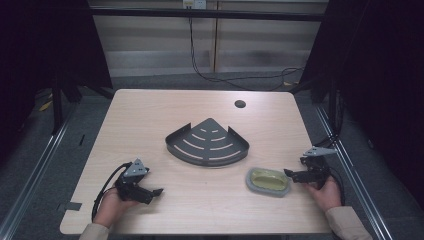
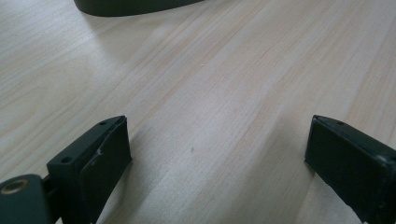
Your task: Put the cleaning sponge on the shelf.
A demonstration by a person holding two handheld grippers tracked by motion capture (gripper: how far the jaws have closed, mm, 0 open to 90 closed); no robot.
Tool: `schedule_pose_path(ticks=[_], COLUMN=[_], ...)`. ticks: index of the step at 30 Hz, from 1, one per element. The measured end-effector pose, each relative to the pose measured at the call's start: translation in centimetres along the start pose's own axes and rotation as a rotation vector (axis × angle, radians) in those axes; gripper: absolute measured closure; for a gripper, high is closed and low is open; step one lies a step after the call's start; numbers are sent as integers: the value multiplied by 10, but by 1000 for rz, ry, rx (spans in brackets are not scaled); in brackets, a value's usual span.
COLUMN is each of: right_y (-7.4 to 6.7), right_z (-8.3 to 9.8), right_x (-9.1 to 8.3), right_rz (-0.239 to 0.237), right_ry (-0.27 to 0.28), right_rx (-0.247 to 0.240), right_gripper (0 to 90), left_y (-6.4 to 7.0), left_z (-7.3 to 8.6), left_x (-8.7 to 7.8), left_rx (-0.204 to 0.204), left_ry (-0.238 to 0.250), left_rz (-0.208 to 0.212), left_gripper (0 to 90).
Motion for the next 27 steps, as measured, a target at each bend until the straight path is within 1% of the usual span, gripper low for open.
schedule_pose_path(ticks=[2, 5, 7, 10, 11, 13, 14, 16, 17, 18, 19, 21, 23, 24, 26, 27], right_y=[0, 1, 2, 5, 6, 6, 6, 6, 5, 5, 4, 2, 0, -4, -7, -7], right_z=[-3, -6, -12, -18, -20, -23, -24, -27, -29, -31, -32, -36, -39, -43, -47, -47], right_x=[-1, -3, -7, -14, -15, -18, -19, -21, -23, -23, -25, -28, -29, -33, -36, -36], right_rz=[-2, 6, 5, 6, 1, -15, -26, -35, -53, -52, -61, -87, -94, -114, -131, -131], right_ry=[-19, -22, -9, 1, 4, 4, -3, -10, -8, -8, -8, -7, -4, -14, -11, -11], right_rx=[7, -2, 13, 15, 8, 7, 12, 3, 10, -3, 1, -6, -10, -38, -43, -43], right_gripper=[152, 158, 159, 170, 175, 191, 199, 197, 203, 201, 203, 216, 216, 234, 236, 236], left_y=[0, 0, 0, 0, 0, 0, 0, 0, 0, 0, 0, 0, 0, 0, 0, 0], left_z=[0, 0, 0, 0, 0, 0, 0, 0, 0, 0, 0, 0, 0, 0, 0, 0], left_x=[0, 0, 0, 0, 0, 0, 0, 0, 0, 0, 0, 0, 0, 0, 0, 0], left_rx=[-1, 0, 0, -1, -1, 0, -1, -1, -1, -1, -1, -1, -2, -1, -2, -2], left_ry=[-1, 0, 0, -1, -1, 0, -1, 0, 0, -1, 0, 0, 0, 0, 0, 0], left_rz=[1, 0, 0, 1, 1, 0, 1, 1, 1, 1, 1, 1, 1, 1, 1, 1], left_gripper=[62, 62, 62, 62, 62, 62, 62, 62, 62, 62, 62, 62, 62, 62, 62, 62])
Point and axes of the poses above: each handheld gripper's, and its own axes: x roughly forward along the jaws, z roughly out of its underside, y roughly to its right, the point moved 5 cm from there along x, roughly forward along the jaws, and after that the axes turned 11 degrees about -x, right-handed, at the moved point
